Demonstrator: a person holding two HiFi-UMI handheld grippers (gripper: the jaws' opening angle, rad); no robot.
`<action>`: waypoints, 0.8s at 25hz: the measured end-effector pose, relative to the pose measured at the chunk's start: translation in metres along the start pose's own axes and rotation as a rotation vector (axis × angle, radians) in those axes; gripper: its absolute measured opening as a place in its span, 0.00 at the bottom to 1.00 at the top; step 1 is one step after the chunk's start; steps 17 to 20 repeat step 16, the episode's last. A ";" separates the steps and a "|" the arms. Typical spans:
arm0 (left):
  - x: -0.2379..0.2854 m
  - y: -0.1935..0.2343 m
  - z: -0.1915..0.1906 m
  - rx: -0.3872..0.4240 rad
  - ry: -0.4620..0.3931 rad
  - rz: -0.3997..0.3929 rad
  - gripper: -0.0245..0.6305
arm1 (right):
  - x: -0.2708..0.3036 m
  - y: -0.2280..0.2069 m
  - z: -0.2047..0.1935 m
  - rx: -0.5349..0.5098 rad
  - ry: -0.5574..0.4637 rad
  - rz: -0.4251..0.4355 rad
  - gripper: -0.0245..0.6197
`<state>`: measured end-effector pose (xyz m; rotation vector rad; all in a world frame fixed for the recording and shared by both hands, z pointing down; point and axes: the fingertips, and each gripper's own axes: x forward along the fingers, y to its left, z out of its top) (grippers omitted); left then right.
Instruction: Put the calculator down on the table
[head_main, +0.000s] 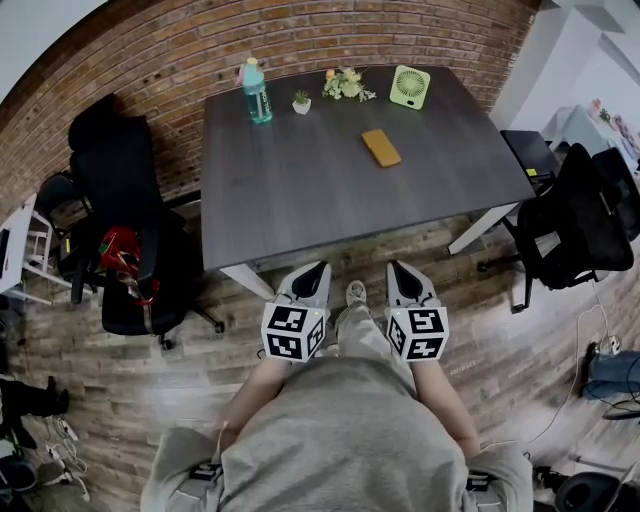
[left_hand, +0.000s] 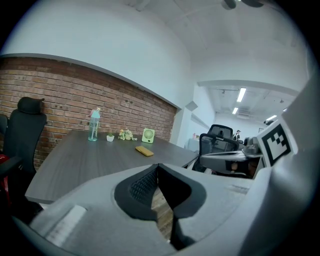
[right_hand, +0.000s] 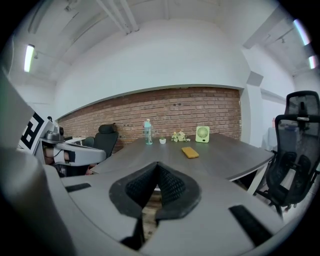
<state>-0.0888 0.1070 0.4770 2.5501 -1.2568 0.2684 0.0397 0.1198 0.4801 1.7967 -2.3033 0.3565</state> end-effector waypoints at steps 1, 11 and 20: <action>0.000 0.000 0.000 0.001 0.000 0.000 0.06 | 0.000 0.000 0.000 0.000 -0.003 0.002 0.04; 0.002 -0.003 0.004 0.005 -0.002 0.005 0.07 | -0.001 0.000 0.009 0.002 -0.026 0.023 0.04; 0.005 -0.006 0.001 0.011 0.006 0.004 0.07 | 0.000 -0.002 0.008 0.003 -0.030 0.033 0.04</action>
